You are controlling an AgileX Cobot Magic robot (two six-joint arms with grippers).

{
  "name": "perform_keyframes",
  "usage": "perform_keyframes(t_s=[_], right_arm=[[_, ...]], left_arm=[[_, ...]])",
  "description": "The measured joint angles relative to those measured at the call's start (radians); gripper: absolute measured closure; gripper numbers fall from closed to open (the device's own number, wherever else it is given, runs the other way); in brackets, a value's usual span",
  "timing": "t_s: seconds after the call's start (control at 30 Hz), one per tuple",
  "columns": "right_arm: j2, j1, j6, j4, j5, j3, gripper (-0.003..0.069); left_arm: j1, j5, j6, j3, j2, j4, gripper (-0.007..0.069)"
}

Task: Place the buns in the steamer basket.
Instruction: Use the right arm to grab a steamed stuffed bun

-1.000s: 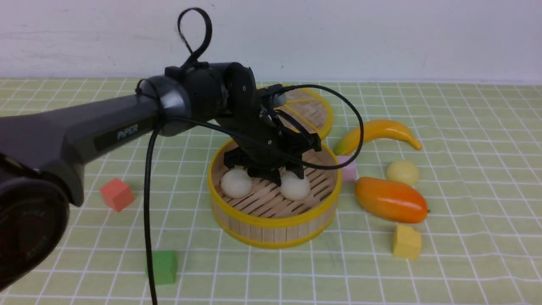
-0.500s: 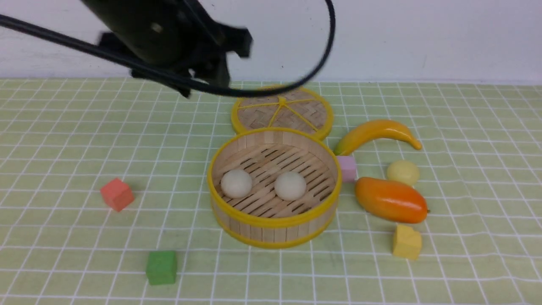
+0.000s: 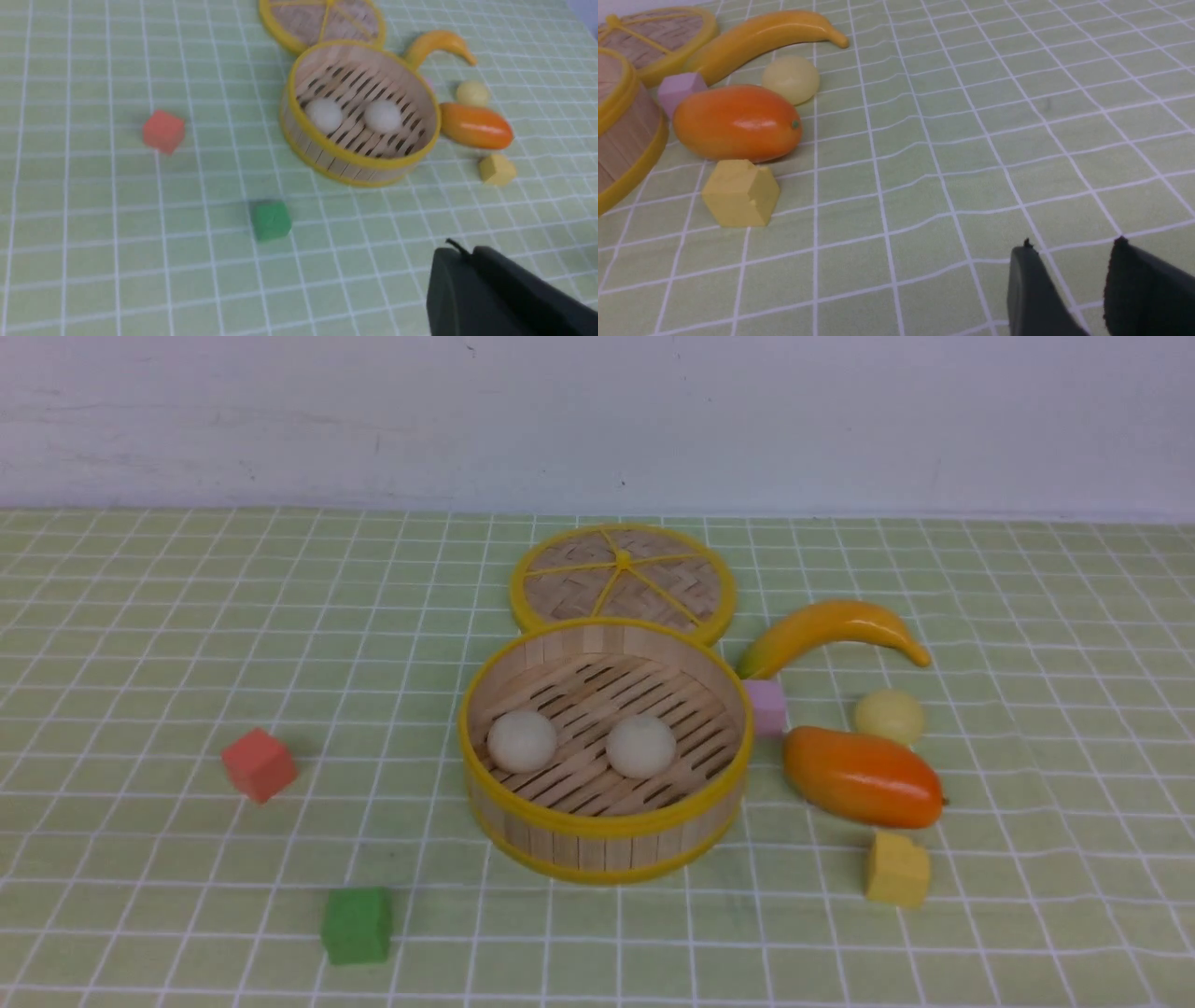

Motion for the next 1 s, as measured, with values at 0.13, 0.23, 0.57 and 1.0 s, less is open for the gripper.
perform_keyframes(t_s=[0.13,0.23,0.57,1.0], right_arm=[[0.0,0.0,0.0,0.0,0.0,0.0,0.0419],[0.0,0.0,0.0,0.0,0.0,0.0,0.0419],[0.0,0.0,0.0,0.0,0.0,0.0,0.0419],[0.0,0.0,0.0,0.0,0.0,0.0,0.0419]], left_arm=[[0.0,-0.052,-0.099,0.252,-0.218,0.008,0.0638],[0.0,-0.062,-0.144,0.349,-0.318,0.005,0.0638],[0.0,-0.102,-0.161,0.426,-0.358,-0.035,0.0638],[0.0,-0.105,-0.161,0.427,-0.359,-0.045,0.0638]])
